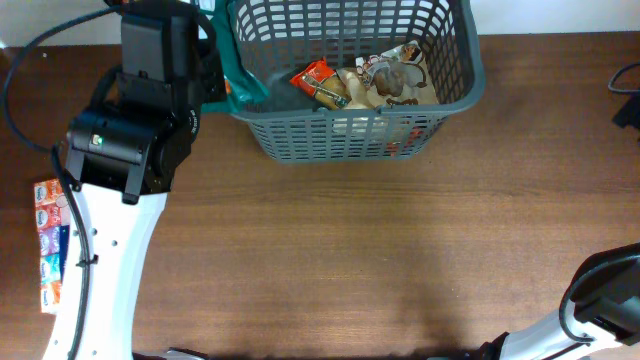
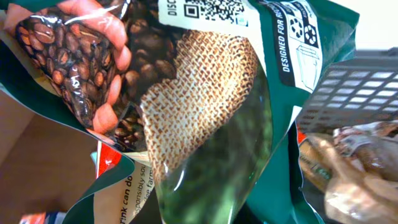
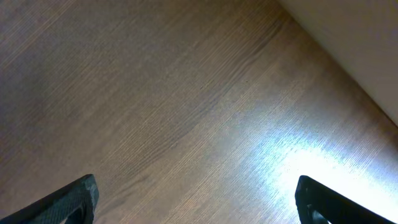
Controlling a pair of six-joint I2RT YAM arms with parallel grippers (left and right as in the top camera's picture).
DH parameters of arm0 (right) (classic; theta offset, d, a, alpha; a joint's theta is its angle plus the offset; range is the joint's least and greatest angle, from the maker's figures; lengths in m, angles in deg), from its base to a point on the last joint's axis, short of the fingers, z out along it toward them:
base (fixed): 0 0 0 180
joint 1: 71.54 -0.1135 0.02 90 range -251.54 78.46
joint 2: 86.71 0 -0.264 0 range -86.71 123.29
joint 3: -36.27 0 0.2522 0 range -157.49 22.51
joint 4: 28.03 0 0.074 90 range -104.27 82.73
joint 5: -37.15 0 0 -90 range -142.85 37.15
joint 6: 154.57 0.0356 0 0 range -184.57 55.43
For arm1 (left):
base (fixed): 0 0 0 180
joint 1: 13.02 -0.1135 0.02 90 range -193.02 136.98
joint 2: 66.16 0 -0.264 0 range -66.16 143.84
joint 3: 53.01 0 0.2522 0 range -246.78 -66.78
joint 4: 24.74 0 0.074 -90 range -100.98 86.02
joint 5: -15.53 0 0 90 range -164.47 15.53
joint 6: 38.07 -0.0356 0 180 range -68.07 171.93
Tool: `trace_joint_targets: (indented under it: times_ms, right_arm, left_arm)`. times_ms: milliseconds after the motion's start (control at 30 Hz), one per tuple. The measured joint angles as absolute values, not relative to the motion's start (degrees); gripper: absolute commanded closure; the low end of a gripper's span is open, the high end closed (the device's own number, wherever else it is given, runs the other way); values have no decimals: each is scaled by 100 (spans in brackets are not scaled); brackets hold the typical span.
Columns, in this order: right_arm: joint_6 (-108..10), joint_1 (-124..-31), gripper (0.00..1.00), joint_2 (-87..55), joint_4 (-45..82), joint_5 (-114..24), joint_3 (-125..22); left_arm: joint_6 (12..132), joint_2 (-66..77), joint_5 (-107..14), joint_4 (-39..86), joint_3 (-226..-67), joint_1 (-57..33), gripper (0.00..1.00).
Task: Pack container
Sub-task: 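Lower the coffee bag into the basket and open the left gripper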
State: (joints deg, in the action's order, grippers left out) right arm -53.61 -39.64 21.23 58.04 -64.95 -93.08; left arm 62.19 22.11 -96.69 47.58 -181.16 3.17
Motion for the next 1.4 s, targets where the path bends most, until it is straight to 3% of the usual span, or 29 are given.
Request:
trace_joint_targets:
  times_ms: [1067,1400]
  right_arm:
    - [-5361,-3964,1,2123,5804,-6492,-9308]
    - [-5361,-3964,1,2123,5804,-6495,-9308]
  left_arm:
    - [6086,3512,-8471,3303,-18208,590,98]
    - [5985,3936,-8296,3239,-18219,1217,98]
